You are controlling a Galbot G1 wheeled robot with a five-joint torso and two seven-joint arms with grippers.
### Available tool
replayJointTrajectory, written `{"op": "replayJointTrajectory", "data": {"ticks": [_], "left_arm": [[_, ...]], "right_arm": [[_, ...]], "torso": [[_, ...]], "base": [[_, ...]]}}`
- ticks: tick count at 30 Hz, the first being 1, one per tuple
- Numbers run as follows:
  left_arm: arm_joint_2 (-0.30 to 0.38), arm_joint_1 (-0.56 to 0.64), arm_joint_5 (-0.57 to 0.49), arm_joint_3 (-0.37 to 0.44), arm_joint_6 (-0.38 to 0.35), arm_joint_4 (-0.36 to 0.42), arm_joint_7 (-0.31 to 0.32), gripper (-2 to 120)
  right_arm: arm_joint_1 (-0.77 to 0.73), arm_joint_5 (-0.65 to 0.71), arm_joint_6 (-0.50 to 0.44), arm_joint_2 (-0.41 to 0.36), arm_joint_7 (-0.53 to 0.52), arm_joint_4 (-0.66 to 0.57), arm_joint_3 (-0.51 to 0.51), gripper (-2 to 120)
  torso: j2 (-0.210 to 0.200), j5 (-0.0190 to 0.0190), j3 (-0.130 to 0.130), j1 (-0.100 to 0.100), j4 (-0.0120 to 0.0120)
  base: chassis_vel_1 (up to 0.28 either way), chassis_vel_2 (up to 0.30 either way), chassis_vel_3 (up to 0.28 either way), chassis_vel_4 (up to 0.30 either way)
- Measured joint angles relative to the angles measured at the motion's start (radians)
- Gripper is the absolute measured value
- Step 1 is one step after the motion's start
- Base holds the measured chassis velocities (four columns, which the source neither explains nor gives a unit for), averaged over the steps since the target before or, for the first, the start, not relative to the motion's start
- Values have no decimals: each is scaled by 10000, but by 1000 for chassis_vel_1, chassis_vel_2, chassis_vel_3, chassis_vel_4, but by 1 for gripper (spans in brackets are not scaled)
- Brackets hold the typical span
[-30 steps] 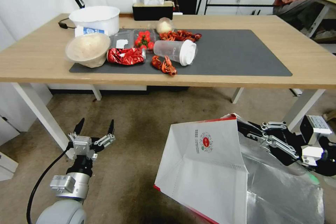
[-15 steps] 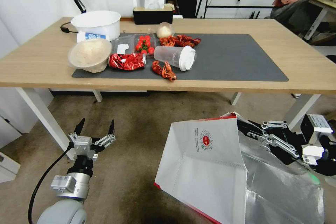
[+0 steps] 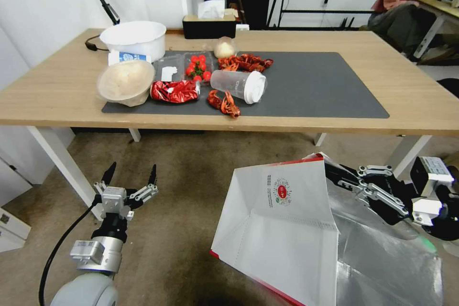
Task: Pick up the food delivery bag from the floor and place it on the table.
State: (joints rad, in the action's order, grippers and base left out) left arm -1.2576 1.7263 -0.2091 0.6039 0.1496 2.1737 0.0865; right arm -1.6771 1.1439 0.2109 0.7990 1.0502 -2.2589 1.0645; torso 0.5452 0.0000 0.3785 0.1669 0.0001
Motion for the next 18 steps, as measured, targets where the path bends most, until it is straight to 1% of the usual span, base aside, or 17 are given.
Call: {"op": "replayJointTrajectory", "data": {"ticks": [18], "left_arm": [[-8,-19,53,-3,-32,-119,-111,100]], "right_arm": [[72,-144,-18,281,-81,11,-196,0]], "torso": [[716,0,439,274,-2]], "base": [[0,0,0,0]]}}
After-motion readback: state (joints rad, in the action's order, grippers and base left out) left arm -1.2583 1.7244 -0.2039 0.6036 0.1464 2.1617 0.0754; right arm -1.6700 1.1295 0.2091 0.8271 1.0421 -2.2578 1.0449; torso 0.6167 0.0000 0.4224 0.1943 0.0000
